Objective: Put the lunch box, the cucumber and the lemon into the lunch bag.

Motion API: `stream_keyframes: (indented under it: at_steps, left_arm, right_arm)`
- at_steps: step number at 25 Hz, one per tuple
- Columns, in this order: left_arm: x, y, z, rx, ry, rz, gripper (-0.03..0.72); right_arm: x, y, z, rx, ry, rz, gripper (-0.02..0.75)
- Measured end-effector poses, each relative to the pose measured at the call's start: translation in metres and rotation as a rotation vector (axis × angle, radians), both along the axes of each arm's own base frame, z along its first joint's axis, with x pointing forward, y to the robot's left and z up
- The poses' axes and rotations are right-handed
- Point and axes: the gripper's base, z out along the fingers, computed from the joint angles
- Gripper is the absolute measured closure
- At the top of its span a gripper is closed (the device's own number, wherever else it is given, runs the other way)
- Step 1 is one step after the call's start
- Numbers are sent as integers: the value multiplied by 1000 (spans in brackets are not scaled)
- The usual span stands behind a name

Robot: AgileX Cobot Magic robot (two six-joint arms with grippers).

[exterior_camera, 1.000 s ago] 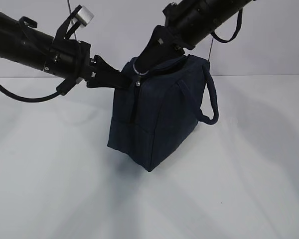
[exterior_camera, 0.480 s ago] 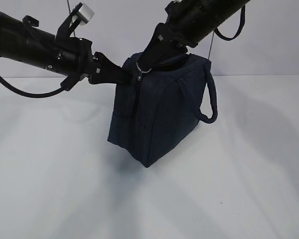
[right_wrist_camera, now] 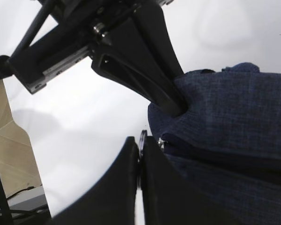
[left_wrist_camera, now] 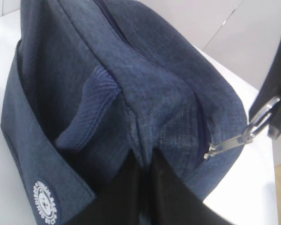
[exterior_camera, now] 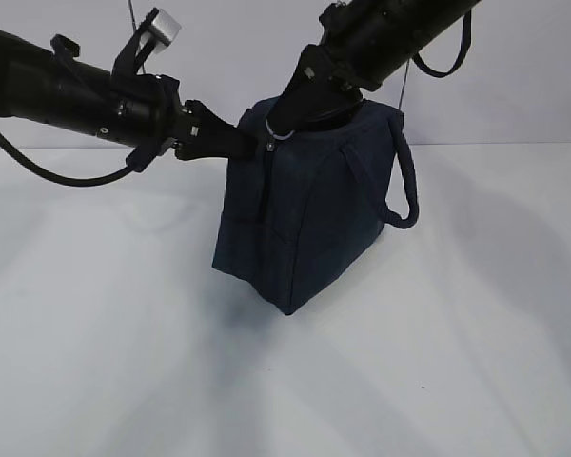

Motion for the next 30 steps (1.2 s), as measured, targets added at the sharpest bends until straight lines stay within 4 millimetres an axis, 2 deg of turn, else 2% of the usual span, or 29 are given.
stream_keyframes:
  at_steps: [8, 21, 30]
  left_arm:
    - [4, -1, -8, -20, 23, 20, 688]
    - [5, -1, -9, -21, 22, 31, 683]
    - [6, 0, -10, -7, 17, 34, 682]
  right_arm:
    - [6, 1, -1, 17, -37, -32, 730]
    - [17, 1, 1, 34, -133, -106, 730]
    - [21, -5, -2, -38, -167, -141, 730]
